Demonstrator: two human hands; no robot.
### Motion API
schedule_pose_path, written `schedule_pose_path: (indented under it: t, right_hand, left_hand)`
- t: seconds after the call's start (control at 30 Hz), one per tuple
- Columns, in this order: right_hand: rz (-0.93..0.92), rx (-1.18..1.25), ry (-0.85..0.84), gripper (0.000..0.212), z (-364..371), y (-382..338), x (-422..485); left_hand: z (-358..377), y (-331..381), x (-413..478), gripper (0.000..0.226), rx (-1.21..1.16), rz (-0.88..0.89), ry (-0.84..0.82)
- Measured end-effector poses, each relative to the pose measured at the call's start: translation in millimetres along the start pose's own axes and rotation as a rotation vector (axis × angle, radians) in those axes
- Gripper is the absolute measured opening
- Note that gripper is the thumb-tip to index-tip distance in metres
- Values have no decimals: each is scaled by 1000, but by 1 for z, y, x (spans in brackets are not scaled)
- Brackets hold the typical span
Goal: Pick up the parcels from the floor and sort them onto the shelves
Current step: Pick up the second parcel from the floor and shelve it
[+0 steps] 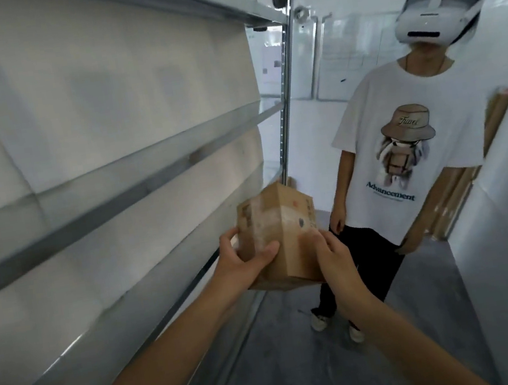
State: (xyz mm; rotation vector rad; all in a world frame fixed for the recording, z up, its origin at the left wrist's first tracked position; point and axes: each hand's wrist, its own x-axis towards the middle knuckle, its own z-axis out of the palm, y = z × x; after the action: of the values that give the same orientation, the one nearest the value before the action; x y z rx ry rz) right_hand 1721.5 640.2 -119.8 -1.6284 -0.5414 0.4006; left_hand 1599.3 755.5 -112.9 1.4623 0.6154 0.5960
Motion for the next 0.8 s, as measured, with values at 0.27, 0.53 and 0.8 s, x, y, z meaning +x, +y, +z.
schedule_pose_path:
  t: [0.27, 0.53, 0.8]
  right_hand:
    - [24, -42, -229, 63, 10, -18, -57]
    - [16, -9, -448, 94, 8, -31, -125]
    - [44, 36, -641, 85, 29, -36, -188]
  left_hand:
    - [-11, 21, -88, 90, 20, 0, 164]
    - [-9, 22, -173, 88, 46, 65, 330]
    - [-28, 21, -254, 86, 105, 21, 534]
